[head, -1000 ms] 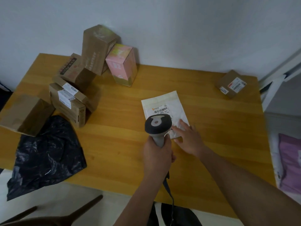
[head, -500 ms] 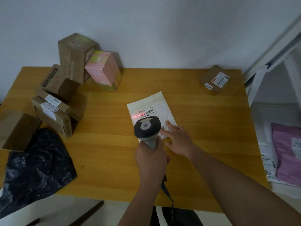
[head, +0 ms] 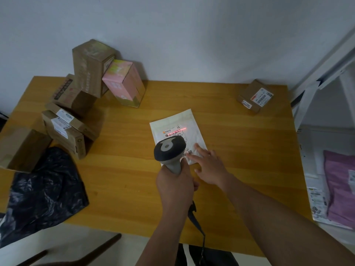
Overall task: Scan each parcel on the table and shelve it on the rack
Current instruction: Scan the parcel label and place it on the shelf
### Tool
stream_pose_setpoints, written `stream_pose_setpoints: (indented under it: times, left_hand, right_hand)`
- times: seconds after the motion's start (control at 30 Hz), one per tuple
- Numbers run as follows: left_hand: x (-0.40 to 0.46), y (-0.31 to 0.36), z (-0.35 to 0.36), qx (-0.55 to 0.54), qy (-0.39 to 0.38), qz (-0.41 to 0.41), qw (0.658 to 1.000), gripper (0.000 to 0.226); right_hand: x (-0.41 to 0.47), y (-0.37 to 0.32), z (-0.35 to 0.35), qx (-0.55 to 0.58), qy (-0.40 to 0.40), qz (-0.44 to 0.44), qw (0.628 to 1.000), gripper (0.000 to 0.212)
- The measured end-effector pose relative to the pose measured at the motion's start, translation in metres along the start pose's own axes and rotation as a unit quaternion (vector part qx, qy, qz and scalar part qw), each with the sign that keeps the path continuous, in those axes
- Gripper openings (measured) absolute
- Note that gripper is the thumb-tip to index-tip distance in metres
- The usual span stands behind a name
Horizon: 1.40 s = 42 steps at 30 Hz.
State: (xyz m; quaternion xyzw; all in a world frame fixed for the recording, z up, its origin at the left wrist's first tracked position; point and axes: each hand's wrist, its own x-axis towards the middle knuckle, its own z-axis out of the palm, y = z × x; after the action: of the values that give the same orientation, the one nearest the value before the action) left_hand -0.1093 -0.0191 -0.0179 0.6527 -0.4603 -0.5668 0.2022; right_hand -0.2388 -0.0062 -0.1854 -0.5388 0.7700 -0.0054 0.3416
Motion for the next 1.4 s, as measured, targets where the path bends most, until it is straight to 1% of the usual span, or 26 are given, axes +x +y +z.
stream_pose_setpoints:
  times: [0.17, 0.27, 0.37, 0.4, 0.47, 0.53, 0.6, 0.77, 0.9, 1.0, 1.07, 1.13, 1.2, 1.3, 1.4]
  left_hand:
    - [-0.002, -0.001, 0.003, -0.001, 0.009, -0.003, 1.0, 0.041]
    - [-0.006, -0.001, 0.003, 0.0, 0.013, 0.004, 1.0, 0.04]
    - [-0.01, -0.001, 0.001, -0.003, 0.016, -0.003, 1.0, 0.037]
    - [-0.012, -0.001, 0.0, -0.001, 0.017, -0.004, 1.0, 0.038]
    - [-0.015, -0.002, -0.003, 0.003, 0.019, -0.004, 1.0, 0.037]
    - [-0.017, -0.002, -0.005, 0.005, 0.022, -0.007, 1.0, 0.036]
    - [-0.02, -0.003, -0.008, 0.009, 0.027, -0.005, 1.0, 0.037]
    - [-0.023, -0.008, -0.014, 0.002, 0.03, -0.005, 1.0, 0.038]
    - [-0.026, -0.015, -0.02, 0.001, 0.024, -0.007, 1.0, 0.038]
    - [-0.035, -0.023, -0.027, 0.002, 0.011, -0.01, 1.0, 0.039]
    - [-0.047, -0.03, -0.035, 0.002, 0.005, -0.004, 1.0, 0.037]
    - [-0.063, -0.036, -0.044, 0.005, 0.001, 0.01, 1.0, 0.036]
    - [-0.083, -0.043, -0.055, -0.003, -0.008, 0.034, 0.999, 0.034]
    - [-0.121, -0.056, -0.073, -0.014, -0.025, 0.079, 0.996, 0.03]
    - [-0.165, -0.073, -0.089, -0.024, -0.046, 0.122, 0.991, 0.031]
  right_hand:
    - [0.001, 0.005, 0.004, 0.0, 0.008, -0.008, 1.0, 0.064]
    - [0.001, 0.004, 0.002, 0.016, 0.03, -0.014, 0.999, 0.054]
    - [0.004, 0.0, -0.004, 0.084, 0.11, 0.004, 0.99, 0.038]
    - [0.007, -0.002, -0.006, 0.103, 0.145, 0.026, 0.984, 0.038]
    - [0.013, -0.007, -0.008, 0.128, 0.196, 0.105, 0.966, 0.053]
    - [0.019, -0.011, -0.009, 0.144, 0.193, 0.194, 0.951, 0.069]
    - [0.025, -0.013, -0.009, 0.158, 0.182, 0.227, 0.944, 0.07]
    - [0.033, -0.011, -0.007, 0.183, 0.129, 0.23, 0.947, 0.049]
    - [0.024, -0.011, -0.003, 0.252, 0.13, 0.206, 0.936, 0.034]
    - [0.006, -0.014, 0.0, 0.327, 0.139, 0.196, 0.914, 0.028]
    - [-0.012, -0.017, 0.003, 0.409, 0.14, 0.204, 0.878, 0.03]
    - [-0.034, -0.024, 0.004, 0.467, 0.141, 0.208, 0.848, 0.033]
    - [-0.06, -0.03, 0.005, 0.483, 0.155, 0.205, 0.837, 0.036]
    - [-0.105, -0.039, 0.005, 0.505, 0.198, 0.197, 0.817, 0.039]
    - [-0.161, -0.046, 0.007, 0.524, 0.237, 0.184, 0.797, 0.034]
